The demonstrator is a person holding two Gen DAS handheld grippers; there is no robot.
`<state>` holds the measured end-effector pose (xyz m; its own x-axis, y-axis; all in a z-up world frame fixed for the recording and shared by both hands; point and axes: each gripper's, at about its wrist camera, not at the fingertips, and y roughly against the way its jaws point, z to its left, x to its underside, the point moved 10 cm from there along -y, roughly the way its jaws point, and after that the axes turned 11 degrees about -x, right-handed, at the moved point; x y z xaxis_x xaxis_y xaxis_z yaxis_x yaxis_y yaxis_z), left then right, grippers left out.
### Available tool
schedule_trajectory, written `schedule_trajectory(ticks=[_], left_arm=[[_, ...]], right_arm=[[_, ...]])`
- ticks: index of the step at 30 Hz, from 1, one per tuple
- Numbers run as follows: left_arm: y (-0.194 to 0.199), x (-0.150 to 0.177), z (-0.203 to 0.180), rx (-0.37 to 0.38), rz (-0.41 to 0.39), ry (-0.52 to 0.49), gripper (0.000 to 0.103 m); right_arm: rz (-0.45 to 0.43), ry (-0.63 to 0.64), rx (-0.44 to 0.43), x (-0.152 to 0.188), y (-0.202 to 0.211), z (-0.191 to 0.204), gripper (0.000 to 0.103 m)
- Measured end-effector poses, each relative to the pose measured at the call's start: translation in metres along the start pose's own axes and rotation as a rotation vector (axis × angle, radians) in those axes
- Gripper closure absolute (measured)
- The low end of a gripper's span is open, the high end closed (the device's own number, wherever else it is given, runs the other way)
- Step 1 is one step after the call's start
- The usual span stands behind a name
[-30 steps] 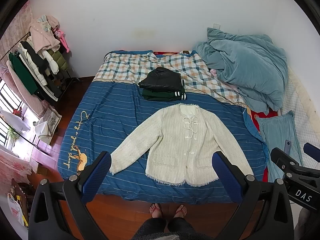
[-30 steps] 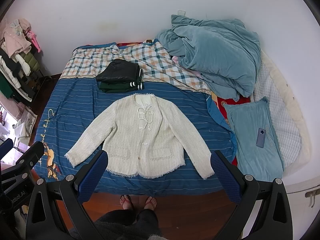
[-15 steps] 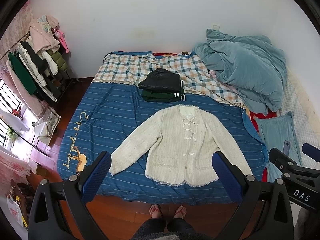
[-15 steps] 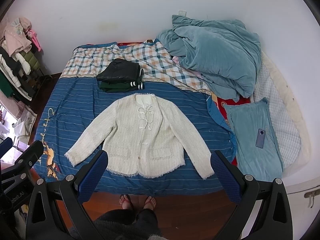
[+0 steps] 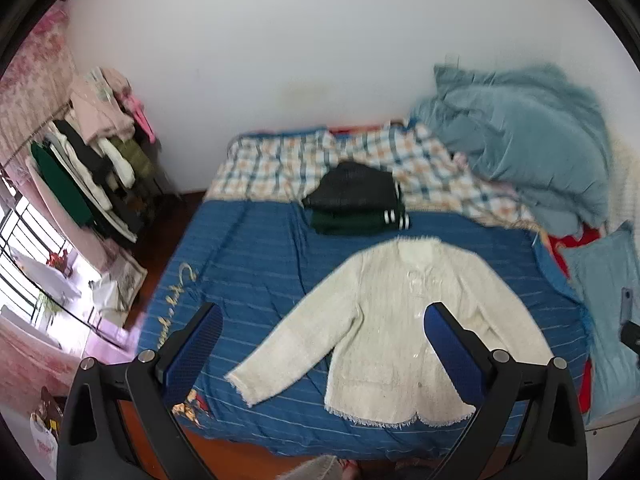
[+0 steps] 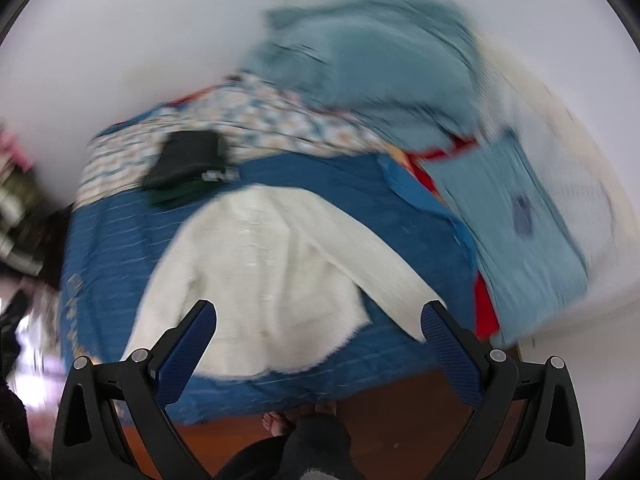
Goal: Fold large clothes
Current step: 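Grasp the cardigan hem with the right gripper while the left gripper reaches the sleeve cuff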
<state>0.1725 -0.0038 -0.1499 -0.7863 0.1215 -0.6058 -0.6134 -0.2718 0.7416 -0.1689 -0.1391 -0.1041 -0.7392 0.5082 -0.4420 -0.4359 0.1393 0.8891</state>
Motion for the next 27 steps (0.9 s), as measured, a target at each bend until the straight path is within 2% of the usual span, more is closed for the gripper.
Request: schedule_trajectory(ticks=[3,5,6,7,12,15,19,21,23,25,26,27], left_arm=[[-0.05,0.012,-0.024,-0.031,0.054,-0.025,0.0],[-0.082,0.021,-0.043,-0.071,0.079,-0.043,0.0],[-0.1,0.026,-0.052,-0.096,0.097,-0.053,0.0],[-0.11,0.032,-0.06,-0.111,0.105,-0.059,0.0],[-0.205,0.072,-0.113,-0.196,0.22,-0.116,0.0],[-0.257,0.105,-0.133,-0.223,0.315,-0.13,0.0],[-0.316,0.145,-0.153,-0.275,0.414,-0.148,0.0],[-0.341,0.165,-0.161,-0.285,0.463,-0.143,0.0],[-0.36,0.182,-0.169,-0.291,0.506,-0.142,0.0],[-0.379,0.2,-0.176,-0.285,0.545,-0.146,0.0],[-0.387,0.203,-0.182,-0.283,0.555,-0.154,0.0],[-0.392,0.209,-0.183,-0.281,0.558,-0.169,0.0]], right_arm=[[0.047,-0.144,0.032,0.008,-0.054,-0.067,0.004],[0.095,-0.232,0.059,0.016,-0.097,-0.118,0.018],[0.112,-0.263,0.064,0.018,-0.115,-0.138,0.019],[0.136,-0.3,0.072,0.022,-0.139,-0.165,0.019],[0.208,-0.404,0.125,0.041,-0.244,-0.284,0.019],[0.269,-0.466,0.174,0.068,-0.313,-0.358,0.018],[0.336,-0.604,0.167,0.119,-0.388,-0.422,0.017],[0.368,-0.669,0.158,0.144,-0.416,-0.439,0.017],[0.412,-0.752,0.115,0.174,-0.448,-0.447,0.017],[0.407,-0.824,0.057,0.187,-0.466,-0.446,0.017],[0.393,-0.849,0.066,0.19,-0.469,-0.448,0.019],[0.373,-0.862,0.079,0.19,-0.469,-0.448,0.027]])
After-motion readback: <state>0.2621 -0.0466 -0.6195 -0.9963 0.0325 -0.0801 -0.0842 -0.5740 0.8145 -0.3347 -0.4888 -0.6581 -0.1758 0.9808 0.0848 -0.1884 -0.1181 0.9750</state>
